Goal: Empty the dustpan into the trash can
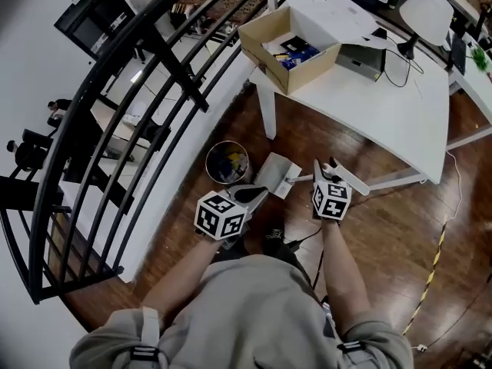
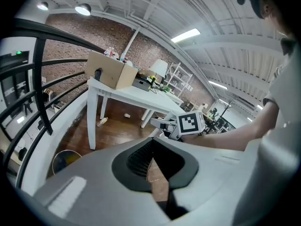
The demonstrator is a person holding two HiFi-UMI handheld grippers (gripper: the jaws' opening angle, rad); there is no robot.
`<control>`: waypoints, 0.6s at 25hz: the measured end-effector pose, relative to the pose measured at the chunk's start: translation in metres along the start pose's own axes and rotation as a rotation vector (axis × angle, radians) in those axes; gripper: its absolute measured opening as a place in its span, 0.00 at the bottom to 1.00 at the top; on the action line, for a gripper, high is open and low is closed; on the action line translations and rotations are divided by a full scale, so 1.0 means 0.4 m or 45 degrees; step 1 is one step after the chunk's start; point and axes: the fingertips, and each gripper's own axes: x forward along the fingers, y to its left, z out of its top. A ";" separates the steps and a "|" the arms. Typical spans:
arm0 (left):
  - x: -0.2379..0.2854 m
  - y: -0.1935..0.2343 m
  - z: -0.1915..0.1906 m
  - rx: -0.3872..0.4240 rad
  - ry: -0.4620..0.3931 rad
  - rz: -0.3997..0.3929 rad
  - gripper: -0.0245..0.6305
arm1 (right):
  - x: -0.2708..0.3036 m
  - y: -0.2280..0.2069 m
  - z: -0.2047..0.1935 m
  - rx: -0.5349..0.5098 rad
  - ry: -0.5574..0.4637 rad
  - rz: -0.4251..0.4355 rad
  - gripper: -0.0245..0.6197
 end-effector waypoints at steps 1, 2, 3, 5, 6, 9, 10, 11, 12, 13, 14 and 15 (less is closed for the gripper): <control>0.008 -0.011 -0.006 -0.001 0.006 -0.006 0.04 | -0.006 -0.002 -0.003 -0.005 0.001 0.001 0.32; 0.015 -0.022 -0.014 -0.005 0.013 -0.012 0.04 | -0.012 -0.002 -0.007 -0.009 0.006 0.006 0.32; 0.020 -0.033 -0.022 -0.010 0.018 -0.015 0.04 | -0.017 -0.001 -0.012 -0.011 0.012 0.014 0.32; 0.025 -0.049 -0.027 -0.018 0.011 -0.012 0.04 | -0.023 0.004 -0.017 -0.001 0.026 0.045 0.34; 0.026 -0.055 -0.025 -0.019 0.001 -0.007 0.04 | -0.023 0.006 -0.017 0.004 0.035 0.062 0.34; 0.017 -0.069 -0.015 -0.014 -0.040 0.009 0.04 | -0.023 0.010 -0.032 -0.001 0.085 0.093 0.42; 0.009 -0.072 -0.012 -0.012 -0.055 0.013 0.04 | -0.025 0.008 -0.043 -0.010 0.108 0.088 0.44; -0.001 -0.073 -0.007 -0.010 -0.073 0.016 0.04 | -0.031 0.003 -0.057 -0.022 0.134 0.073 0.47; -0.015 -0.073 -0.002 -0.008 -0.092 0.018 0.04 | -0.039 -0.003 -0.072 -0.035 0.160 0.052 0.51; -0.031 -0.072 0.004 -0.005 -0.114 0.019 0.04 | -0.050 -0.009 -0.089 -0.046 0.188 0.033 0.51; -0.049 -0.070 0.012 -0.001 -0.140 0.018 0.04 | -0.064 -0.012 -0.109 -0.052 0.220 0.020 0.52; -0.071 -0.067 0.018 0.002 -0.168 0.016 0.04 | -0.081 -0.010 -0.130 -0.056 0.258 0.016 0.52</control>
